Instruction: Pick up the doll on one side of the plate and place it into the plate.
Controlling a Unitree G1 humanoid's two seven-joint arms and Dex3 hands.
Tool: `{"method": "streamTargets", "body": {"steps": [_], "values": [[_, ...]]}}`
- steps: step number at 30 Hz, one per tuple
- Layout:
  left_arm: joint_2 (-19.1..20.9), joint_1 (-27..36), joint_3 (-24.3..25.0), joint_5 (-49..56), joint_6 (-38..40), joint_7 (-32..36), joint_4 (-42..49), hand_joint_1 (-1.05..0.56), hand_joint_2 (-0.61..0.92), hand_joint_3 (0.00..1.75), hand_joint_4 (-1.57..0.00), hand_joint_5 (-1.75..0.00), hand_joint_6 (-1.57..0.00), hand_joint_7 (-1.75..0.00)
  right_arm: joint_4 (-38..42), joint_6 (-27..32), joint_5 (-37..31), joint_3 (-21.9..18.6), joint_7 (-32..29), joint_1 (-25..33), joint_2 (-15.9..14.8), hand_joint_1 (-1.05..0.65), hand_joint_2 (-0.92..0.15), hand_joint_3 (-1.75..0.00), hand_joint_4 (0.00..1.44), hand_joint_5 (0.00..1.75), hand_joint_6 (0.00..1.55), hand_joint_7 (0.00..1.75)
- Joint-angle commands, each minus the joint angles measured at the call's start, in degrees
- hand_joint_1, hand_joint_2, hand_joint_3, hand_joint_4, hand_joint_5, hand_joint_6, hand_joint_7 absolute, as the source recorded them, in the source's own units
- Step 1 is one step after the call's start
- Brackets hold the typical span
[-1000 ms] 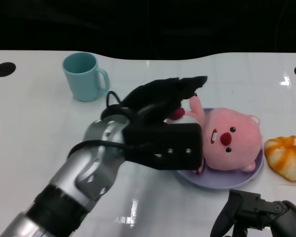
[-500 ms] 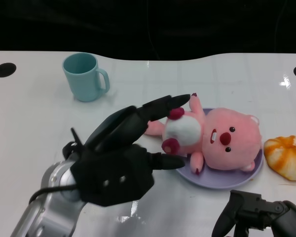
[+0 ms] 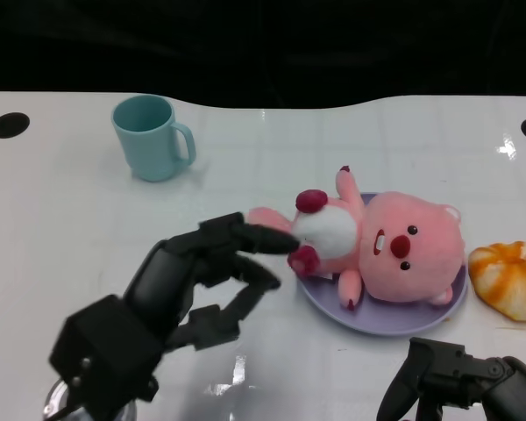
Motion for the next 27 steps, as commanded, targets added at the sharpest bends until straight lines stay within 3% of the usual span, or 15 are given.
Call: {"method": "streamTargets", "body": {"steps": [1, 5, 11, 18, 27], "values": [[0.15, 1.61, 0.87, -2.1, 3.76, -0.26, -3.37, -0.06, 0.56, 1.14, -0.73, -1.47, -0.71, -1.24, -0.58, -0.42, 0.6, -0.34, 0.14, 0.18, -0.45, -0.1, -0.53, -1.09, 0.67, 1.63, 0.63, 1.3], [0.36, 4.77, 1.19, -3.88, 9.96, 0.2, -8.32, -0.06, 0.55, 1.28, -0.77, -1.7, -0.72, -1.44, -0.87, 0.1, 0.84, -0.31, 0.31, 0.23, -0.43, -0.11, -0.54, -1.09, 0.67, 1.64, 0.62, 1.3], [0.96, 8.02, 2.52, -8.39, 21.13, -0.15, -15.69, -0.12, 0.5, 1.39, -0.82, -1.75, -0.69, -1.63, -1.12, 0.18, 0.73, -0.31, 0.31, 0.29, -0.43, -0.12, -0.53, -1.09, 0.66, 1.65, 0.62, 1.31], [4.64, 10.61, 4.4, -15.25, 31.67, -2.76, -21.78, -0.14, 0.45, 1.35, -0.82, -1.75, -0.68, -1.65, -0.79, 0.02, 1.54, -0.65, 0.67, 0.15, -0.5, -0.12, -0.53, -1.1, 0.66, 1.65, 0.61, 1.32], [4.53, 11.94, 8.36, -26.02, 39.92, -3.85, -21.94, -0.2, 0.45, 1.25, -0.81, -1.75, -0.69, -1.61, -0.65, -0.05, 1.58, -0.98, 0.73, -0.06, -0.66, -0.12, -0.53, -1.09, 0.66, 1.64, 0.61, 1.32]]}}
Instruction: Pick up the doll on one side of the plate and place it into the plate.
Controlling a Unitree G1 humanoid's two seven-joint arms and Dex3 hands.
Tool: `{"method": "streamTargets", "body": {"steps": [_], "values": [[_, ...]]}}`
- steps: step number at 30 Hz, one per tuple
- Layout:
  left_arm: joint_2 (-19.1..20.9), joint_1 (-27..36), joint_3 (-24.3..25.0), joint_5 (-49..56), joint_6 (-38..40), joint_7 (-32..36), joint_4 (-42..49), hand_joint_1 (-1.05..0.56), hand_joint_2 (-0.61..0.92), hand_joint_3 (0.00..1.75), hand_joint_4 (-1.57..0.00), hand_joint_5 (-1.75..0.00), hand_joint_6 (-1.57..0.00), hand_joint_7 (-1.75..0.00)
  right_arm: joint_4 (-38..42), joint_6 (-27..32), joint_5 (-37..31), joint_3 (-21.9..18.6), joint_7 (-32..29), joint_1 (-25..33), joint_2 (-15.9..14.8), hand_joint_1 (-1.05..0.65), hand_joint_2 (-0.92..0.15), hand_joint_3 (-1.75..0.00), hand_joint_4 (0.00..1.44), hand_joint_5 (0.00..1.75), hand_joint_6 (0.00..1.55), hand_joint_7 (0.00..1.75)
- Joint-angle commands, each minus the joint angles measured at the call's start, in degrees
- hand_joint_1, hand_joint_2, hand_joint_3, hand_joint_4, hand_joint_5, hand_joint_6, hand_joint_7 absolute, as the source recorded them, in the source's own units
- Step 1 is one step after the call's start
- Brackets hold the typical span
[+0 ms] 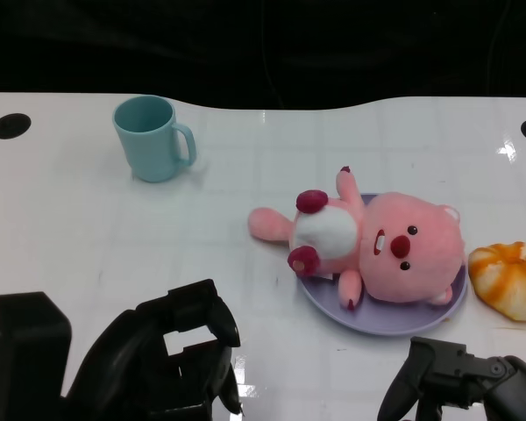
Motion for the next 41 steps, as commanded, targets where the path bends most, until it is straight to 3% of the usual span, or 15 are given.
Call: {"method": "streamTargets", "body": {"steps": [1, 14, 41], "values": [[1.12, 0.35, 1.76, -2.98, 1.29, -1.62, 0.93, -0.2, 0.46, 1.24, -0.81, -1.75, -0.68, -1.62, -0.4, -0.1, 0.32, -0.67, 0.1, -0.09, -0.69, -0.12, -0.53, -1.09, 0.66, 1.64, 0.62, 1.32], [2.89, -1.28, 3.35, -6.17, 0.04, -6.78, 7.57, -0.19, 0.43, 1.3, -0.8, -1.75, -0.68, -1.67, -1.43, 0.96, 0.42, -0.74, 0.05, 0.79, -0.64, -0.1, -0.53, -1.08, 0.67, 1.65, 0.62, 1.3], [3.53, -1.2, 2.84, -4.92, -3.7, -9.08, 9.9, -0.2, 0.43, 1.32, -0.8, -1.75, -0.69, -1.66, -1.59, 0.01, -0.36, -0.6, -0.31, 1.12, -0.53, -0.04, -0.5, -1.13, 0.69, 1.66, 0.63, 1.31]]}}
